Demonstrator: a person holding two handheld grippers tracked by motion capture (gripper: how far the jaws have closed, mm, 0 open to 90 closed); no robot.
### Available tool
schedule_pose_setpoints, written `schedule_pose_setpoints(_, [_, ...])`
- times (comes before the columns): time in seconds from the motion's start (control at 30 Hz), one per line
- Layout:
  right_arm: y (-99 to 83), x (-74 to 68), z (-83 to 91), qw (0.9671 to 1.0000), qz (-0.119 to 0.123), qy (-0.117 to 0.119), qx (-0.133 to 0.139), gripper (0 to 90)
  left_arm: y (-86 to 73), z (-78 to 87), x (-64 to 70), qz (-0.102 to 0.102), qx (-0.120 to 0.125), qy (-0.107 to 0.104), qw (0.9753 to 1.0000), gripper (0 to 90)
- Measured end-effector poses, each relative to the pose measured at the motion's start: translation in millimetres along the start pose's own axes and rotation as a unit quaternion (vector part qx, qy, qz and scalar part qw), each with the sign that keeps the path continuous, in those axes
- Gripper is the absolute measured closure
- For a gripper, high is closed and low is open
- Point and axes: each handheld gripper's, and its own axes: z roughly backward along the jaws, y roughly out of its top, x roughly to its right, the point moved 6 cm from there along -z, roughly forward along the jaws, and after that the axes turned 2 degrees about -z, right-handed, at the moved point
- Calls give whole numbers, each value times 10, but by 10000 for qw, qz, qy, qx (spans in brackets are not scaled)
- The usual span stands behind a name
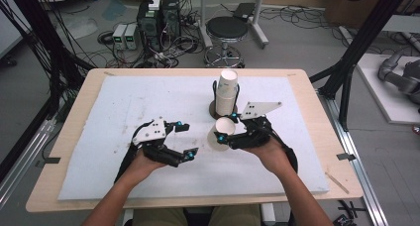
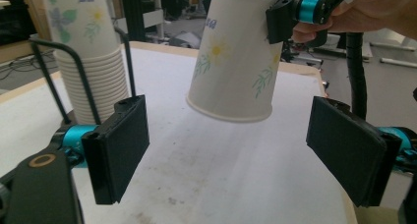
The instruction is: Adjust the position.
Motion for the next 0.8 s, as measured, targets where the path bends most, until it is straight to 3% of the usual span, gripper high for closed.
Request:
schedule_pose_setpoints(0.3, [39, -71, -44, 9998, 69, 176, -25, 364, 24, -217, 23, -56, -53, -254, 9996, 162])
schedule_pose_setpoints(0.8, [51, -145, -81, 9991, 96, 417, -60, 364, 22, -398, 73, -96, -168, -519, 9985, 162])
